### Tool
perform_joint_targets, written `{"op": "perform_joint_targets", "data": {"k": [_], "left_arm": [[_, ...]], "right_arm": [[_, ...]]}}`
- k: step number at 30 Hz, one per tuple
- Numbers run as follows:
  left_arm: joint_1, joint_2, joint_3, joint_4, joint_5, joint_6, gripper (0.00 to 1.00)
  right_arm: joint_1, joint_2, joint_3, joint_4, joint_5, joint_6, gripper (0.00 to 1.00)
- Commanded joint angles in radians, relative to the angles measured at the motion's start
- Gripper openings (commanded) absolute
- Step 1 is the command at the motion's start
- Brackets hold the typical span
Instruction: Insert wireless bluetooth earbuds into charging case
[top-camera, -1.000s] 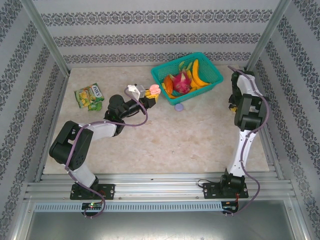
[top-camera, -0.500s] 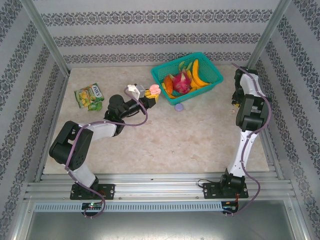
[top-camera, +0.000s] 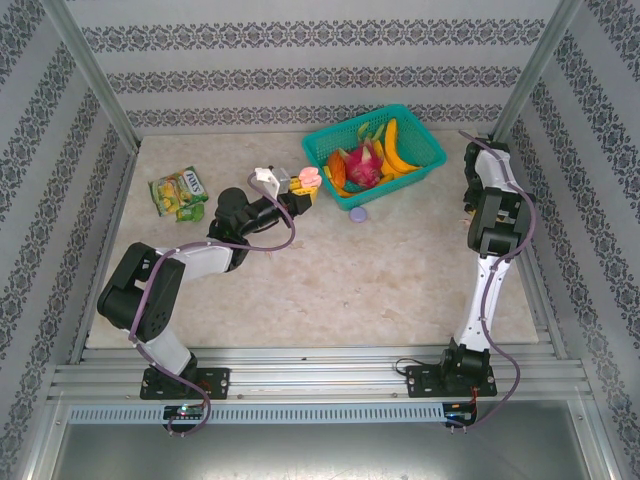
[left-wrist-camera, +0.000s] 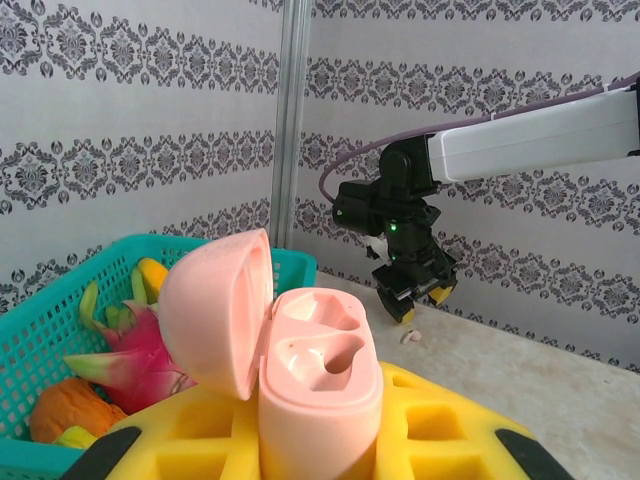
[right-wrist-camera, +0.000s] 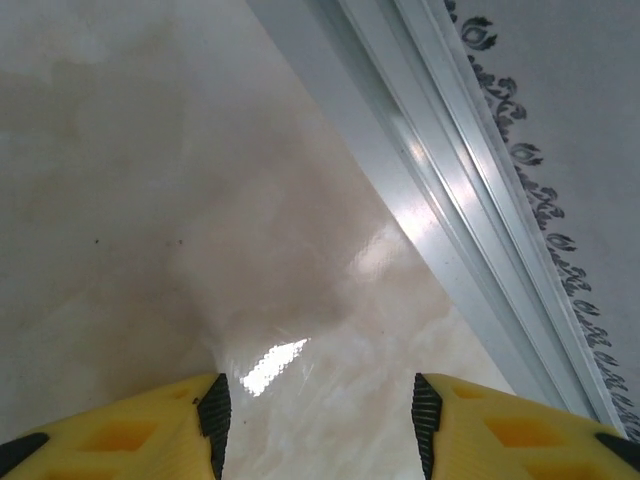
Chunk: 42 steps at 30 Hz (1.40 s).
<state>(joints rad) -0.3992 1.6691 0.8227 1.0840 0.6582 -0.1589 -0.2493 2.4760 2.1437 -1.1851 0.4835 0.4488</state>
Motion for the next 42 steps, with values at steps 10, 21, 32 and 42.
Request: {"op": "perform_joint_targets", "data": {"k": [10, 21, 32, 42], "left_arm": [[-0.012, 0.003, 0.054, 0.03, 0.02, -0.022, 0.0], [-0.015, 0.017, 0.059, 0.037, 0.022, -0.027, 0.0], [-0.019, 0.018, 0.045, 0.049, 0.015, -0.028, 0.0], [-0.02, 0.011, 0.034, 0.064, 0.009, -0.034, 0.0]], "right_arm": [[-0.014, 0.051, 0.13, -0.101, 0.04, 0.019, 0.5], [-0.007, -0.078, -0.085, 0.067, -0.109, -0.048, 0.51], [0.023, -0.107, -0.124, 0.067, -0.13, -0.086, 0.5], [0.051, -0.161, -0.18, 0.068, -0.129, -0.095, 0.5]]}}
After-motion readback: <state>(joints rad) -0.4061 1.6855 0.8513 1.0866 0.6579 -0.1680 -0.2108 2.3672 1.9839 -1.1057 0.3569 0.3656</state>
